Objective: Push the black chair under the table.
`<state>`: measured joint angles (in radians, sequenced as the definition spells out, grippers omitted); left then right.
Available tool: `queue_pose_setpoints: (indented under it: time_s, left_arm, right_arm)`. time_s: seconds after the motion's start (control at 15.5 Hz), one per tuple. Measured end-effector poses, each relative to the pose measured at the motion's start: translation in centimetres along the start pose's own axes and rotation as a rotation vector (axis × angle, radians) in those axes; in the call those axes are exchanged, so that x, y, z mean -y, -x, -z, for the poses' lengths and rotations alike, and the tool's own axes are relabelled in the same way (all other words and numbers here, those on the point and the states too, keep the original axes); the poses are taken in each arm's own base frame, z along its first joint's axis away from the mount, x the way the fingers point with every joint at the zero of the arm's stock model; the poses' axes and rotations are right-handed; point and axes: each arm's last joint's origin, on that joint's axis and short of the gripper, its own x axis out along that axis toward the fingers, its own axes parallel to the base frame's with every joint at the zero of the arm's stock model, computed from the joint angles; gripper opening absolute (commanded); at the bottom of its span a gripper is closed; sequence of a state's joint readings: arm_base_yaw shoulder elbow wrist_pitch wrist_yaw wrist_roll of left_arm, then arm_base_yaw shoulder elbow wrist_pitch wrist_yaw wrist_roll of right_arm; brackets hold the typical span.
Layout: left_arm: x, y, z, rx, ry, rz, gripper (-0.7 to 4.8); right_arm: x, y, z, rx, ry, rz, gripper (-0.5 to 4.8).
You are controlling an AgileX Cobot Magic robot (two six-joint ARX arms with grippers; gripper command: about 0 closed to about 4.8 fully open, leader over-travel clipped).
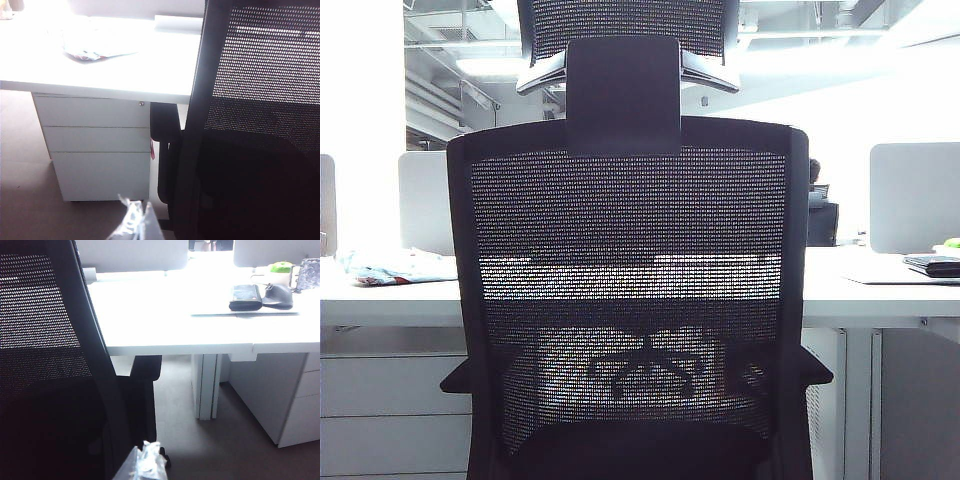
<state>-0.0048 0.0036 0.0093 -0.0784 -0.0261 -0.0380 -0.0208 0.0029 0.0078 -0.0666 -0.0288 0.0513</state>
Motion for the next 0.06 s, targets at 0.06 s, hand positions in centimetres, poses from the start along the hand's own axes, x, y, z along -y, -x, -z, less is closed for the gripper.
queue_pose_setpoints:
  time_s: [0.06]
  left_arm:
    - [0.00, 0.00, 0.00, 0.000, 0.000, 0.000, -0.05]
  right_arm:
    - [0.00, 0.00, 0.00, 0.000, 0.000, 0.000, -0.01]
